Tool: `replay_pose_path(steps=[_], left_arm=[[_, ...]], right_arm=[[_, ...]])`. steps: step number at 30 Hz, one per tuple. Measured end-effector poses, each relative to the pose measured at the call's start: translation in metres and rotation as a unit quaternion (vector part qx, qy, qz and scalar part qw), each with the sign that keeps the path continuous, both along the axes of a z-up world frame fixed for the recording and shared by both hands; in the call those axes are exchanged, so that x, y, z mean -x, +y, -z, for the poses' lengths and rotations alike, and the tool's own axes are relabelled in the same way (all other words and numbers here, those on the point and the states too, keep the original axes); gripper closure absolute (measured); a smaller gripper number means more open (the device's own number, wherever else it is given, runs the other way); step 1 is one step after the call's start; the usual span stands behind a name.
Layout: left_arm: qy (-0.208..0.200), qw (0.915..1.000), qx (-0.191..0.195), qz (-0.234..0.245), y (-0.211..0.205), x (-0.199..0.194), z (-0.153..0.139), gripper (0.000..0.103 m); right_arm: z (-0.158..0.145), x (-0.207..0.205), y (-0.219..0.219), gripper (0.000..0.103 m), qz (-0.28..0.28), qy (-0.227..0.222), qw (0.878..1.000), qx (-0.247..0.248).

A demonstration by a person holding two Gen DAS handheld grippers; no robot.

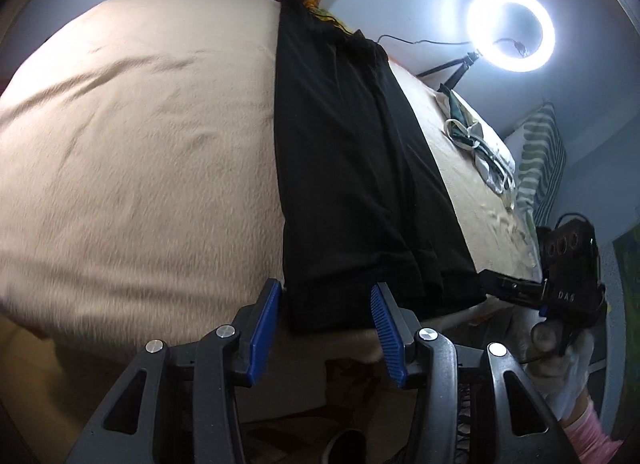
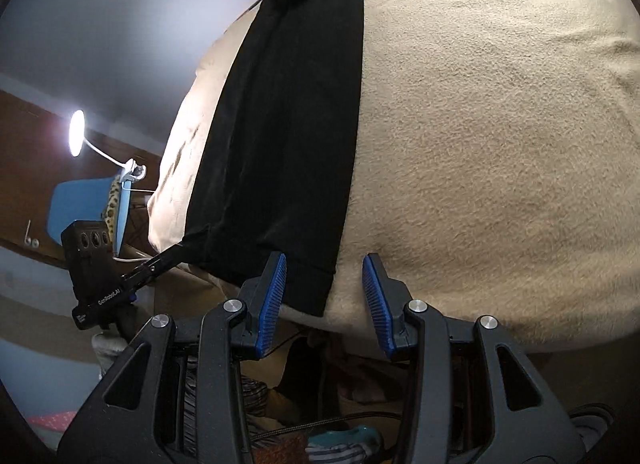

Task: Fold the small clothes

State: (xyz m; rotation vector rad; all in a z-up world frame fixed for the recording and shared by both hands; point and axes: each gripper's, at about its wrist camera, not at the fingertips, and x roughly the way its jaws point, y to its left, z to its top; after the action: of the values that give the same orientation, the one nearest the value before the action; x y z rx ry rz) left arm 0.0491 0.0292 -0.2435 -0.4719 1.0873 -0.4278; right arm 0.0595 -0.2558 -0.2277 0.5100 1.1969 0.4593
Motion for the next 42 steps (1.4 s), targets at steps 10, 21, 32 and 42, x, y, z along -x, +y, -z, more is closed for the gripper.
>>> replay_pose_path(steps=[10, 21, 32, 42], left_arm=[[0.001, 0.9999, 0.014, -0.006, -0.006, -0.001, 0.008, 0.097], [-0.018, 0.9998, -0.004, 0.006, -0.003, 0.013, 0.0, 0.101], [0.017, 0.9922, 0.119, -0.034, 0.025, 0.003, 0.009, 0.049], [0.055, 0.9883, 0.139, -0.029, 0.015, -0.009, 0.026, 0.101]], right_arm=[[0.009, 0.003, 0.018, 0.097, -0.019, -0.005, 1.0, 0.013], [0.001, 0.026, -0.009, 0.098, -0.003, -0.038, 0.999, -0.005], [0.006, 0.027, -0.023, 0.077, -0.004, -0.043, 0.997, -0.064], [0.019, 0.012, -0.012, 0.096, -0.013, -0.014, 0.997, -0.077]])
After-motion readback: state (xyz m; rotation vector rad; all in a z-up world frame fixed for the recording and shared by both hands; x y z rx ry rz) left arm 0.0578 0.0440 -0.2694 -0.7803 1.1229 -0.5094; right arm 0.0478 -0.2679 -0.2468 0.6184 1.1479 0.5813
